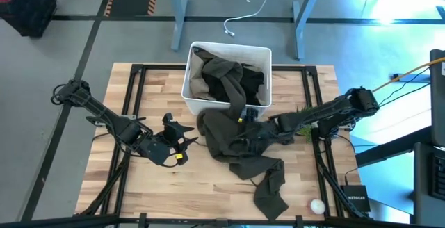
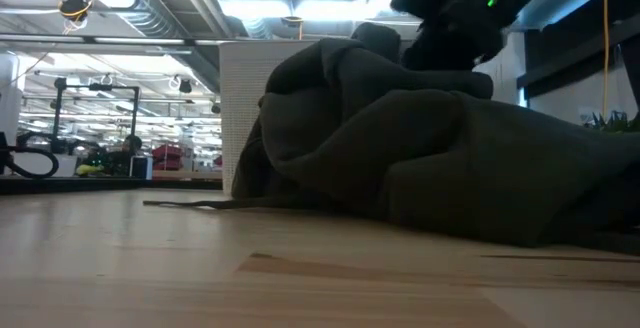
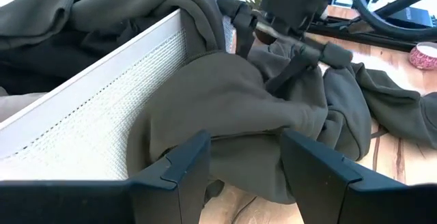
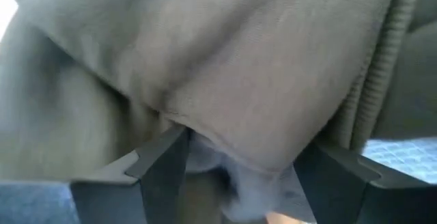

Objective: Sort clothes
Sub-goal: Put the black jacket into the white laundry bin

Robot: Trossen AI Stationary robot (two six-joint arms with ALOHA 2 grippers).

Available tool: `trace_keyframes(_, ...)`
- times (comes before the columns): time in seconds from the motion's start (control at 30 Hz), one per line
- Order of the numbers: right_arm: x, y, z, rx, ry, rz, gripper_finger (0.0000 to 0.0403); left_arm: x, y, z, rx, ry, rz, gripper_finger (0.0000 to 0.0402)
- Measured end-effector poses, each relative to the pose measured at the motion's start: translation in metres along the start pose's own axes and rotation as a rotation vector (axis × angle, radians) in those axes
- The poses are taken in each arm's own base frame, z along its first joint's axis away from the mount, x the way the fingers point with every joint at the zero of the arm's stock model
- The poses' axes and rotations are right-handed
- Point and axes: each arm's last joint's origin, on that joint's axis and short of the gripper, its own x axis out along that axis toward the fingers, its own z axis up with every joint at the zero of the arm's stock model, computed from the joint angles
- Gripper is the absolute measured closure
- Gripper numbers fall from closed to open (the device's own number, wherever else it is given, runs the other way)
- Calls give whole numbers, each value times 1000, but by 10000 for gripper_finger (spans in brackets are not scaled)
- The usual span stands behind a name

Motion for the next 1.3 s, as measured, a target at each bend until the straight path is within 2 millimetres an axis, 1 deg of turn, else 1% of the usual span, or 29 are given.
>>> trace_keyframes(0.17,18,7,-2,9,-71,36,138,0,0,0,10,0,1,229)
trace_keyframes(0.23,24,9,-3,-8,-70,41,149,0,0,0,10,1,1,229)
trace_keyframes(0.27,27,9,-4,-9,-68,39,161,0,0,0,9,0,1,229)
trace_keyframes(0.33,31,8,-3,-5,-73,47,200,0,0,0,6,0,1,229)
trace_keyframes(0.37,32,8,-3,-2,-78,54,227,0,0,0,5,-1,1,229)
trace_keyframes(0.5,29,7,3,-22,-138,70,362,0,0,0,4,-1,0,229)
trace_keyframes(0.53,26,7,6,-35,-159,76,379,0,0,0,5,-1,1,229)
trace_keyframes(0.57,22,6,11,-33,-181,77,382,0,0,0,5,-1,0,229)
trace_keyframes(0.63,11,3,23,-20,-233,78,371,0,0,0,9,-1,1,229)
trace_keyframes(0.7,-7,-1,38,-25,-297,74,367,0,0,0,10,0,1,229)
trace_keyframes(0.83,-51,-14,73,-74,-469,35,389,0,0,0,10,0,2,229)
trace_keyframes(0.93,-88,-32,103,-110,-591,-102,388,1,0,0,8,-1,2,229)
trace_keyframes(1.0,-113,-47,126,-152,-666,-208,387,1,0,0,8,-1,2,229)
trace_keyframes(1.1,-159,-72,163,-232,-779,-339,390,1,0,0,8,-1,2,229)
trace_keyframes(1.2,-213,-101,201,-291,-927,-512,390,1,0,0,8,-1,2,229)
trace_keyframes(1.3,-266,-130,229,-310,-1052,-685,390,1,0,0,12,-1,2,229)
